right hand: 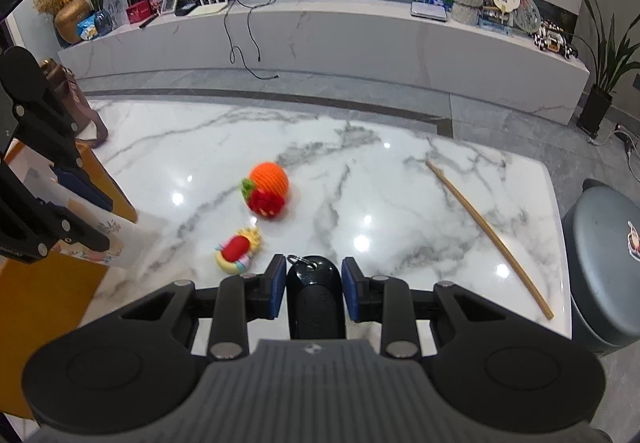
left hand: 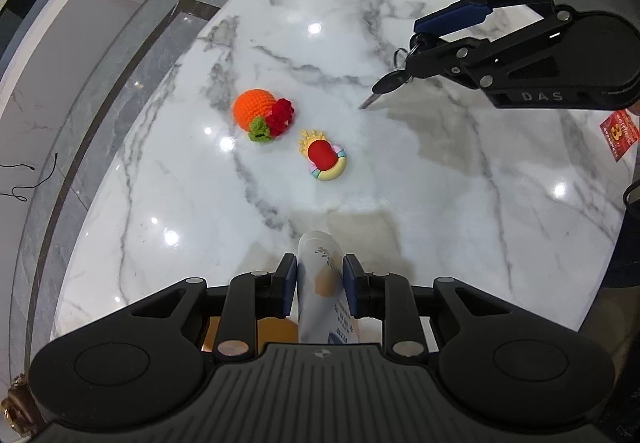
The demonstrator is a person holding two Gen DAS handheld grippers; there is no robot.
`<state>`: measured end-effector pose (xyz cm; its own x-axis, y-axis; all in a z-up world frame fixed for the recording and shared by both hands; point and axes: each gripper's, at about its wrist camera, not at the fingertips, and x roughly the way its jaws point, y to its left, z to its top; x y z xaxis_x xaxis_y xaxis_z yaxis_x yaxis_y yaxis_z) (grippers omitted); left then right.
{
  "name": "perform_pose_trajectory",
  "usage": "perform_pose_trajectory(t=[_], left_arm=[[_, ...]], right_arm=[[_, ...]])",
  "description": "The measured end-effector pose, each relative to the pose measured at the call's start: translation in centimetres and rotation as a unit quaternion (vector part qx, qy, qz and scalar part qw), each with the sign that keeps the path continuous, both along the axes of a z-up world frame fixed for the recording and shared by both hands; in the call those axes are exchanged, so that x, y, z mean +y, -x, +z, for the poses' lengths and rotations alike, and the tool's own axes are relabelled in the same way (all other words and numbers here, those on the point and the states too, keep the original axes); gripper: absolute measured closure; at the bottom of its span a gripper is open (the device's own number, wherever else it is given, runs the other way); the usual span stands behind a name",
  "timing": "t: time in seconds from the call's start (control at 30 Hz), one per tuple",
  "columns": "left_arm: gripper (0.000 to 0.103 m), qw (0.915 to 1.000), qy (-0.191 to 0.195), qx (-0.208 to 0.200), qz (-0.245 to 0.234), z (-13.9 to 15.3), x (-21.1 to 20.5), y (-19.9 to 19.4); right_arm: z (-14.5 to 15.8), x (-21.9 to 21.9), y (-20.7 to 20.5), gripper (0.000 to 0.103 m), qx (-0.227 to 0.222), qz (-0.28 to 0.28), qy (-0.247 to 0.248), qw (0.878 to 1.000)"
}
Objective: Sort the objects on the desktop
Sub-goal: 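Carry the lotion tube with the left gripper while the right carries the keys to the box, then lower the tube and keys into the storage box and open both grippers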
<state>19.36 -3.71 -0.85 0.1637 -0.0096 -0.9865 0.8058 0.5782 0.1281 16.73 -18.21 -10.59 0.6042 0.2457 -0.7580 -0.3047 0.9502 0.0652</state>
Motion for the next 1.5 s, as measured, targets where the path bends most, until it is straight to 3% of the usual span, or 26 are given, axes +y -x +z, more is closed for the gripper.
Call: perform_pose_trajectory(t=[0.4,0.63,0.9,1.1,1.5], left_arm=[[0.075,0.9994,0.007,-0.022,0.025,5.2,3.7,3.0],[0.075,0.9982,0.004,-0.041,0.043,8.0,6.5,5.3],[0.075,0.9958,0.009,-0.049,0.077,9.9,11.4,8.3],[0.075,0.9943,0.002,-0.036,0.101,9.2,15.4,11.1],[0.074,0.9895,-0.025,0.01,0.142,3.1,20.5,14.5]], right_arm=[[4.4,4.5,2.1,0.071,-0.045,0.039,-0.016,0.998],[8.7,9.5,4.9,0.071,-0.091,0.089,-0.038,0.991],[11.3,16.0,8.7,0.071,-0.115,0.156,-0.045,0.98],[11.4,20.3,10.5,0.071,-0.116,0.201,-0.046,0.972],[6.1,26.2,10.2,0.071,-0.069,0.237,0.005,0.969]])
